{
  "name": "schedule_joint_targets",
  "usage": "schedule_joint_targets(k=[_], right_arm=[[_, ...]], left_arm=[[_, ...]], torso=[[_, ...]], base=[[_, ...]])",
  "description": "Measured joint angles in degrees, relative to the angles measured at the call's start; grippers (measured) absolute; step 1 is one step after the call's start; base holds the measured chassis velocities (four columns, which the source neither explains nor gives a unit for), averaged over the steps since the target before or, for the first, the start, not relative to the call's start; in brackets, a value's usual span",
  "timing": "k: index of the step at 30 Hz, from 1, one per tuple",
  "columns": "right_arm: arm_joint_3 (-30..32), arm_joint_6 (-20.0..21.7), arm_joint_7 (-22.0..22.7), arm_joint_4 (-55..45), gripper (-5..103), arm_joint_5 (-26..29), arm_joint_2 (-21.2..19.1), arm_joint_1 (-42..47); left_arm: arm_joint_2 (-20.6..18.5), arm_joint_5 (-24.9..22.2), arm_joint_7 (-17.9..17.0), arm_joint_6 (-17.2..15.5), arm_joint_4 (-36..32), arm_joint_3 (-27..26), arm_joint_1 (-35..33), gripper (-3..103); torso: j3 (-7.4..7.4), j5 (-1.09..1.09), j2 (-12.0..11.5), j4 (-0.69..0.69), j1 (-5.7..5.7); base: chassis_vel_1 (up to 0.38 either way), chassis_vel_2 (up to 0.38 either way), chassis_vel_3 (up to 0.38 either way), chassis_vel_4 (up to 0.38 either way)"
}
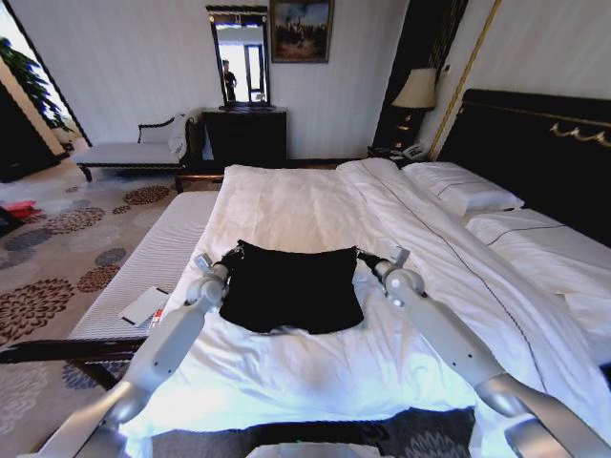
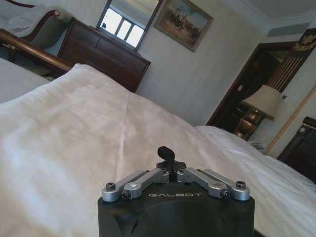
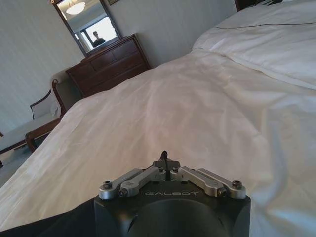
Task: Fold the clothes on the bed.
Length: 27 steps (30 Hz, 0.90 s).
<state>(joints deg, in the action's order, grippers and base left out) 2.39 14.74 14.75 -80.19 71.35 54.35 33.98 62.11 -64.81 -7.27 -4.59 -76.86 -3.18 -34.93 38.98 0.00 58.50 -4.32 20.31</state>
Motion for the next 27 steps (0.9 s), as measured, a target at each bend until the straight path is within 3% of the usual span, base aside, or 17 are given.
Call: schedule_joint_targets(k=[7, 15, 27], right_arm=[[-1.9, -0.7, -1.0, 4.1, 0, -1.0, 1.5, -2.8], [-2.4, -1.5, -1.7, 5.8, 0, -1.5, 2.0, -3.6], [-0.5, -3.0, -2.5, -0.1, 0, -4.6, 1.2, 0.9]], left_arm=[[1.6, 0.2, 1.1, 0.3, 6.7, 1.4, 4.0, 2], [3.1, 0.6, 1.5, 1.2, 9.2, 1.5, 4.6, 2], [1.4, 1.1, 1.1, 3.6, 1.8, -0.2, -0.6, 2]], torso=[[0.01, 0.0, 0.0, 0.01, 0.0], [0.0, 0.0, 0.0, 0.0, 0.0], [-0.01, 0.0, 0.0, -0.01, -0.01]], base=[[0.0, 0.0, 0.0, 0.0], [0.0, 0.0, 0.0, 0.0], [0.0, 0.0, 0.0, 0.0]])
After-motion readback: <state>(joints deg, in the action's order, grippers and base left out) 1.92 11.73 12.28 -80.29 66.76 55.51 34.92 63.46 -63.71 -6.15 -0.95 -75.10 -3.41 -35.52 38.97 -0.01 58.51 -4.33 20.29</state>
